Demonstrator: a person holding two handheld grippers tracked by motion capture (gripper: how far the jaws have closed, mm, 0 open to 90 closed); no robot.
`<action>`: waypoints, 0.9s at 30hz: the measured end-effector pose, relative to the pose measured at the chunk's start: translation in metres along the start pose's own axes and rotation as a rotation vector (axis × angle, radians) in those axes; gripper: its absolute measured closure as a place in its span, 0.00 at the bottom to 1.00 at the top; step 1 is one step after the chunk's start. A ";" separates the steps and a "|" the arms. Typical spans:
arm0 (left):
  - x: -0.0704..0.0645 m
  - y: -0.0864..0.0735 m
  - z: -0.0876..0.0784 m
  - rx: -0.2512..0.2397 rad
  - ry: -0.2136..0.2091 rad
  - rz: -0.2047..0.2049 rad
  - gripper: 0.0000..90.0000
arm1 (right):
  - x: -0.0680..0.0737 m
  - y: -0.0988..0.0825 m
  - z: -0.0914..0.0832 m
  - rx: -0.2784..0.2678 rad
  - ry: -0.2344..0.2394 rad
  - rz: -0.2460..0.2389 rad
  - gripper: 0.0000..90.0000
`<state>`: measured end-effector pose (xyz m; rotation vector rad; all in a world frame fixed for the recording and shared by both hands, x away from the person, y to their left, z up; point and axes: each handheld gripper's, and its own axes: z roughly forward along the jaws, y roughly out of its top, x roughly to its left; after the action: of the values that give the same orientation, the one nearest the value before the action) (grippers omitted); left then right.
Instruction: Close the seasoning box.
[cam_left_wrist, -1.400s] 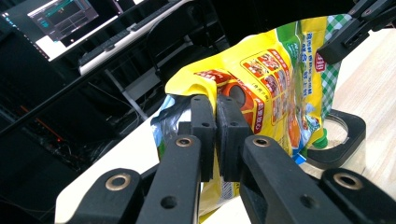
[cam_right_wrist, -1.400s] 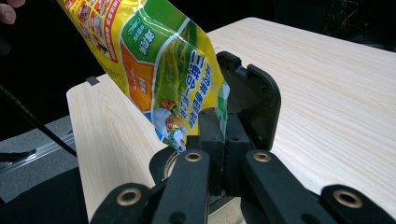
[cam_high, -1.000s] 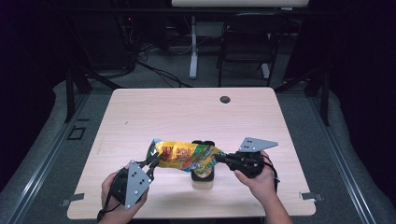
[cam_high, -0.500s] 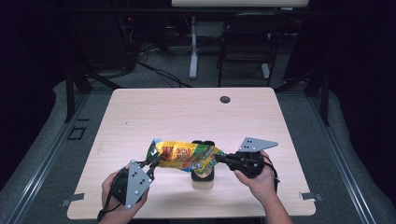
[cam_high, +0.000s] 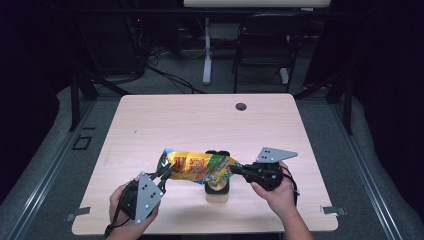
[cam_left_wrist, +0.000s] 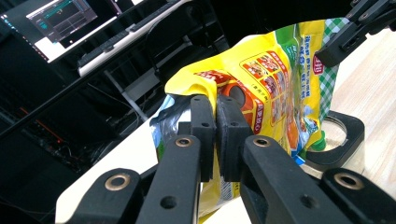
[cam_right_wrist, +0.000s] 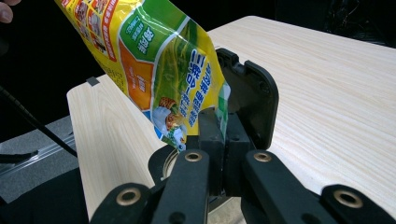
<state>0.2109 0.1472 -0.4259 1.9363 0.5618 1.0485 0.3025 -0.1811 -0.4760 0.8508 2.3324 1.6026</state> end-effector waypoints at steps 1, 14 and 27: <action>0.000 0.000 0.000 0.000 0.000 0.000 0.97 | 0.000 0.000 0.000 0.001 0.001 -0.001 1.00; -0.001 0.001 0.000 -0.002 0.000 0.001 0.97 | 0.000 0.000 0.000 0.003 -0.002 0.000 1.00; 0.000 0.001 0.000 -0.002 0.001 0.001 0.97 | 0.000 0.001 -0.001 0.003 0.000 0.001 1.00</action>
<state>0.2111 0.1467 -0.4248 1.9350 0.5604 1.0501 0.3021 -0.1812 -0.4751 0.8524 2.3353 1.5996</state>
